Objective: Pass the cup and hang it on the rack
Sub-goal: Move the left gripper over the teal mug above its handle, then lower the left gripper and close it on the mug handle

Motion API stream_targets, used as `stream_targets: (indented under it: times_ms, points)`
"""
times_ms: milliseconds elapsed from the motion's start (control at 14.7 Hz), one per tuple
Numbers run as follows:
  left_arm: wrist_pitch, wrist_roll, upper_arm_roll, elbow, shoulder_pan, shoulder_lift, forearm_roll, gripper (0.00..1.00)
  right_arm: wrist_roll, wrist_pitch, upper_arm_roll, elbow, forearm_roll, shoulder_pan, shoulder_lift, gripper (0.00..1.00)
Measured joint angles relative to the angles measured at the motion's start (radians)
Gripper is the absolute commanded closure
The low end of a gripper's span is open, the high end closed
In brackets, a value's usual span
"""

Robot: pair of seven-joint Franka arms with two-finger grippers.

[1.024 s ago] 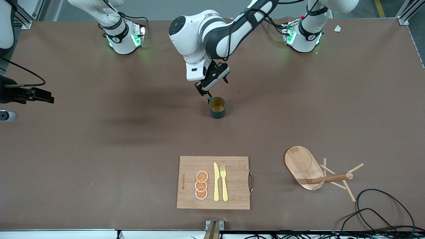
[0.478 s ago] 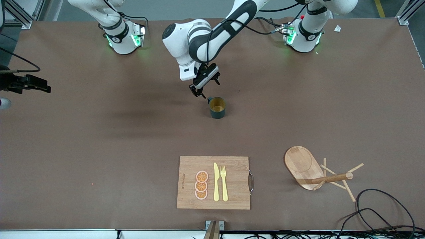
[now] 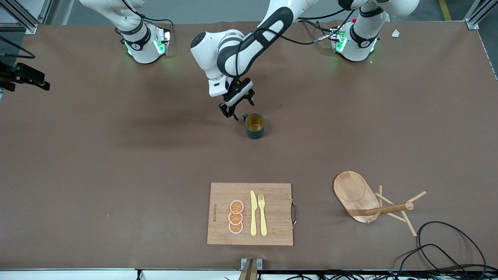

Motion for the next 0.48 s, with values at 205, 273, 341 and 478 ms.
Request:
stream_targets:
  times_ms: [205,273,341,478]
  points:
    - [0.006,-0.027,0.001,0.006,-0.021,0.034,0.009,0.08,0.000,-0.001,0.001,-0.005,0.000,0.000,-0.012,0.00]
    - [0.006,-0.030,0.003,0.008,-0.026,0.041,0.012,0.09,0.000,-0.001,0.001,-0.005,0.000,0.000,-0.013,0.00]
    - [0.007,-0.038,0.008,0.009,-0.031,0.045,0.021,0.09,0.000,-0.001,0.001,-0.005,0.000,0.000,-0.015,0.00]
    - [0.007,-0.067,0.027,0.012,-0.045,0.054,0.038,0.12,0.000,-0.001,0.001,-0.005,0.000,0.000,-0.023,0.00]
